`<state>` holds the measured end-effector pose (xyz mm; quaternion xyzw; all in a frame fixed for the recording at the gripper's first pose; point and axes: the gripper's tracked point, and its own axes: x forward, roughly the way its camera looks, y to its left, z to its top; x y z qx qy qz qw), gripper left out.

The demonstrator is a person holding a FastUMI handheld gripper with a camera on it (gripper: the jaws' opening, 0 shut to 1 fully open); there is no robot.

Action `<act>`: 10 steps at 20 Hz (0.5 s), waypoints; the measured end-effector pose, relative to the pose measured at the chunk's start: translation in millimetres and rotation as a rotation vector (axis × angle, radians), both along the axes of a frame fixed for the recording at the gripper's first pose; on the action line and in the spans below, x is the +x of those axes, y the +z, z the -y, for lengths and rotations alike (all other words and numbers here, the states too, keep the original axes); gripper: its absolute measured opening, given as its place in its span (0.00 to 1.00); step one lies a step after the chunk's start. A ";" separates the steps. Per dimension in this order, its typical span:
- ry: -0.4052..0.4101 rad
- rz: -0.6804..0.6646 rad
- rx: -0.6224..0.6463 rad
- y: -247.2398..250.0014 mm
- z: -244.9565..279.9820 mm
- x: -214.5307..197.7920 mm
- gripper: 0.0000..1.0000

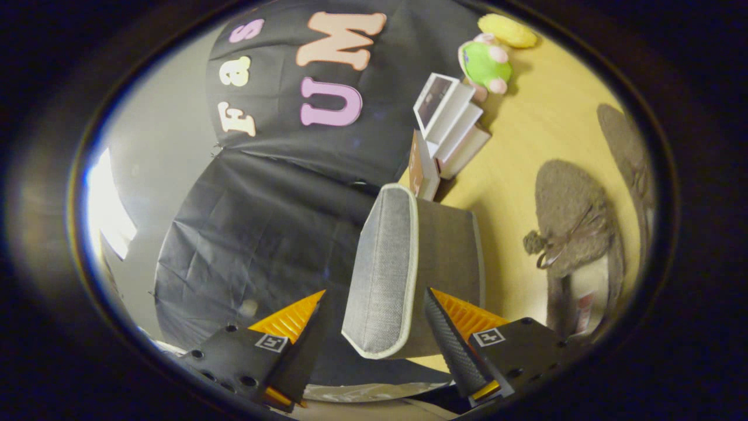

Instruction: Open the storage box then place both shoes into the box .Put the left shoe in first, then the right shoe, with the right side of both shoes facing outward in a uniform manner.

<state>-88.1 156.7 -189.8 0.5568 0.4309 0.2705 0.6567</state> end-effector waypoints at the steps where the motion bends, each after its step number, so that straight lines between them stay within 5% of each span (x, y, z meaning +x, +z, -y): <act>1: 0.017 -0.007 0.024 -0.7 -6.5 -5.6 0.98; 5: 0.077 -0.036 0.077 -3.7 -22.7 -17.9 0.98; 10: 0.113 -0.079 0.106 -10.7 -34.8 -22.4 0.73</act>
